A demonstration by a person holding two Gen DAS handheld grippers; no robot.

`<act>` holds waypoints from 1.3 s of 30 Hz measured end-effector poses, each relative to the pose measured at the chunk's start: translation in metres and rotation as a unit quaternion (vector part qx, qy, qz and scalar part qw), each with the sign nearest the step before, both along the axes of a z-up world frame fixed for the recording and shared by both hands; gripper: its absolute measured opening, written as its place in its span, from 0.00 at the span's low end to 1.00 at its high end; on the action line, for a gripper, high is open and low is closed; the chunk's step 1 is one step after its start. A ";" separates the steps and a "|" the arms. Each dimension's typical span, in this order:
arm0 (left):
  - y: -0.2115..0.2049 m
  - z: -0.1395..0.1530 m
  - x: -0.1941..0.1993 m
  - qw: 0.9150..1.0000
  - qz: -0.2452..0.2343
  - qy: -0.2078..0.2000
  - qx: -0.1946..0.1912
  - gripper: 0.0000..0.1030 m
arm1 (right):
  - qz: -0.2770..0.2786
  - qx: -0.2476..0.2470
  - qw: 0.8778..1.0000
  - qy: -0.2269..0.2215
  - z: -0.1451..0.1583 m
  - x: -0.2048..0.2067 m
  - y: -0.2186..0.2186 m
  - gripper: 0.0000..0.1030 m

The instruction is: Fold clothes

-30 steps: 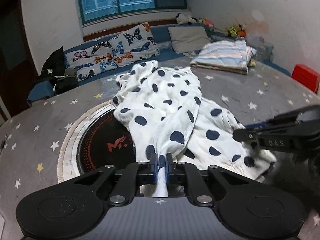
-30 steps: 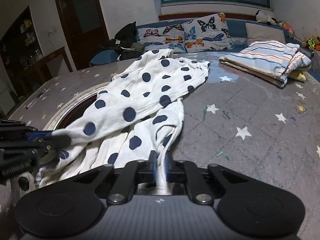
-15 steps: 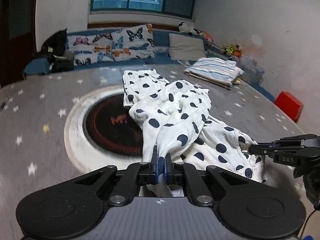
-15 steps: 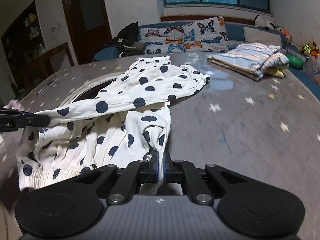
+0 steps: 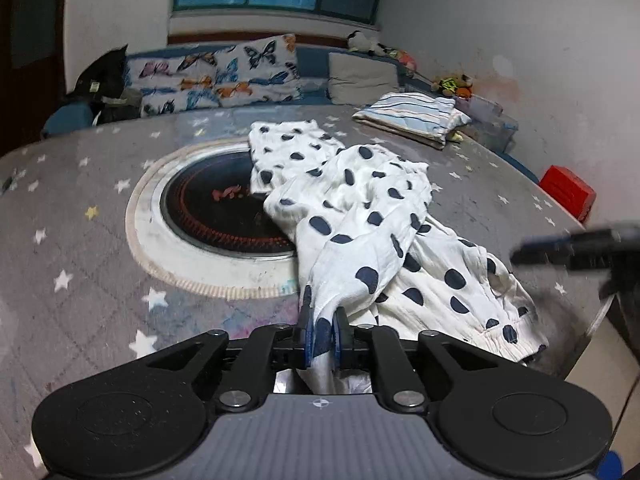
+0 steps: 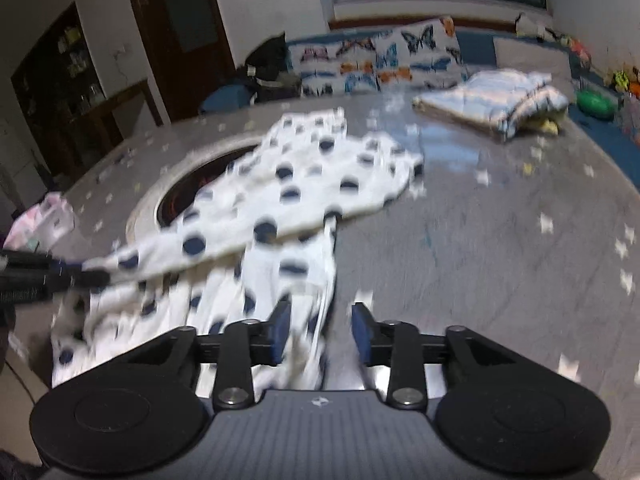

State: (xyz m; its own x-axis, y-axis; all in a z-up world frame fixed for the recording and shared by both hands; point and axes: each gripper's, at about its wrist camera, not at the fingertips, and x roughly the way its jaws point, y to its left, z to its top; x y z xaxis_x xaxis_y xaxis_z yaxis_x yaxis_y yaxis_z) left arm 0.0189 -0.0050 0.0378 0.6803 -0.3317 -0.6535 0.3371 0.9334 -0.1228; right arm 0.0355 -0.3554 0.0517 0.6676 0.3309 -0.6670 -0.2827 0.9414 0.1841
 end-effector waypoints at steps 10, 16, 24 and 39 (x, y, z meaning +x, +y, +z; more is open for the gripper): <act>-0.032 -0.002 -0.001 0.996 -0.035 -0.046 0.062 0.49 | -0.070 0.009 0.997 -0.021 -0.002 0.104 -0.014 0.35; -0.037 -0.011 0.008 0.997 -0.034 -0.033 0.064 0.39 | -0.104 0.008 0.995 0.002 -0.022 0.160 -0.019 0.35; -0.032 -0.015 0.013 0.998 -0.031 -0.023 0.057 0.30 | -0.120 0.004 0.992 0.028 -0.043 0.197 -0.017 0.35; -0.013 -0.019 0.010 0.999 -0.019 -0.019 0.019 0.31 | -0.049 -0.028 0.997 -0.050 0.056 0.198 0.035 0.06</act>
